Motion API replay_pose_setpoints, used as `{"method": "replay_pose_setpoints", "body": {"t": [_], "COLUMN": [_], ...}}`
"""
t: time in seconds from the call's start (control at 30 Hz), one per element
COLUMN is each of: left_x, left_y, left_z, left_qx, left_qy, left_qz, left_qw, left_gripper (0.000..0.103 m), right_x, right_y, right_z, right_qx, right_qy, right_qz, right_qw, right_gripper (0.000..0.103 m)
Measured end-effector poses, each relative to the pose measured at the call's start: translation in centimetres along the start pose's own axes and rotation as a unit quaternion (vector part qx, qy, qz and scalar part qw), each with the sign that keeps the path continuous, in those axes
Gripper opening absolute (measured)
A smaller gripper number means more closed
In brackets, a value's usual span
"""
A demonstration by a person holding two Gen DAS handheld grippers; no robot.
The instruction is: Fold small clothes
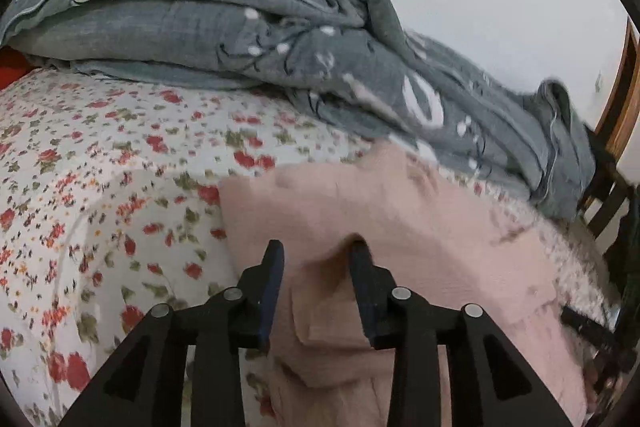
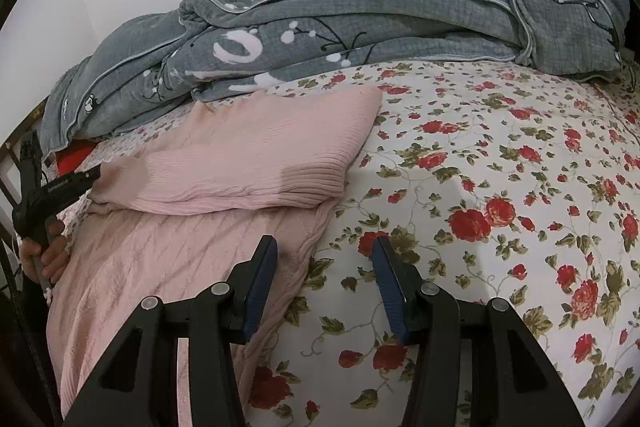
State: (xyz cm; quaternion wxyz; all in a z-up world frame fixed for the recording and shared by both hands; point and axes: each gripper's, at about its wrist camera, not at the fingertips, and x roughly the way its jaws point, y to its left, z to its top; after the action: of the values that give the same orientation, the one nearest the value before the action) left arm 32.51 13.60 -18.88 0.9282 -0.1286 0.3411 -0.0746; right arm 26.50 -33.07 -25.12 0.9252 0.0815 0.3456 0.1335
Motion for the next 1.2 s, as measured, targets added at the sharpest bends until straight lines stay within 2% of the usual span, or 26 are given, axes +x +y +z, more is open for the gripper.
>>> {"method": "replay_pose_setpoints", "body": {"t": [0.13, 0.23, 0.3, 0.4, 0.63, 0.73, 0.83, 0.9, 0.93, 1.0, 1.07, 1.1, 1.13, 1.2], "left_x": [-0.2, -0.6, -1.2, -2.3, -2.0, -1.4, -1.3, -1.1, -0.8, -0.4, -0.4, -0.3, -0.3, -0.7], "left_y": [-0.6, -0.2, 0.1, 0.5, -0.5, -0.5, -0.4, -0.6, -0.7, -1.0, -1.1, -1.1, -1.1, -1.1], "left_z": [-0.2, -0.3, -0.3, -0.2, -0.3, -0.4, -0.5, -0.6, -0.6, -0.7, -0.7, -0.7, -0.7, -0.7], "left_qx": [0.010, 0.000, -0.008, -0.021, -0.003, -0.003, -0.004, 0.002, 0.005, 0.011, 0.015, 0.015, 0.016, 0.016], "left_qy": [0.001, -0.001, -0.012, -0.039, -0.027, -0.014, -0.007, 0.000, 0.005, 0.014, 0.016, 0.016, 0.017, 0.006], "left_qz": [0.019, 0.009, -0.002, -0.033, -0.047, -0.037, -0.035, -0.044, -0.039, -0.030, -0.032, -0.032, -0.033, -0.039], "left_qw": [0.9998, 1.0000, 0.9999, 0.9985, 0.9985, 0.9992, 0.9993, 0.9990, 0.9992, 0.9994, 0.9993, 0.9992, 0.9992, 0.9991], "left_gripper": [0.036, 0.041, 0.060, 0.069, 0.070, 0.070, 0.065, 0.049, 0.046, 0.031, 0.026, 0.015, 0.011, 0.010], "right_x": [0.0, 0.0, -0.1, -0.1, -0.1, -0.1, -0.1, -0.2, -0.2, -0.3, -0.2, -0.2, -0.3, -0.3], "right_y": [-0.1, -0.1, -0.2, -0.3, -0.4, -0.5, -0.5, -0.5, -0.5, -0.5, -0.5, -0.5, -0.5, -0.5], "right_z": [0.0, 0.0, 0.0, 0.0, -0.1, 0.0, 0.0, -0.1, -0.1, -0.1, 0.0, 0.0, 0.0, 0.0], "right_qx": [0.004, 0.005, 0.007, 0.012, 0.015, 0.020, 0.019, 0.019, 0.020, 0.019, 0.019, 0.019, 0.018, 0.018], "right_qy": [0.000, -0.001, -0.001, -0.001, 0.000, 0.001, 0.001, 0.001, 0.001, 0.001, 0.001, 0.001, 0.000, 0.001], "right_qz": [0.004, 0.005, 0.008, 0.013, 0.020, 0.024, 0.024, 0.024, 0.025, 0.024, 0.024, 0.024, 0.023, 0.022], "right_qw": [1.000, 1.000, 1.000, 1.000, 1.000, 1.000, 1.000, 1.000, 1.000, 1.000, 1.000, 1.000, 1.000, 1.000], "right_gripper": [0.049, 0.049, 0.049, 0.050, 0.050, 0.050, 0.050, 0.050, 0.050, 0.050, 0.050, 0.050, 0.050, 0.050]}}
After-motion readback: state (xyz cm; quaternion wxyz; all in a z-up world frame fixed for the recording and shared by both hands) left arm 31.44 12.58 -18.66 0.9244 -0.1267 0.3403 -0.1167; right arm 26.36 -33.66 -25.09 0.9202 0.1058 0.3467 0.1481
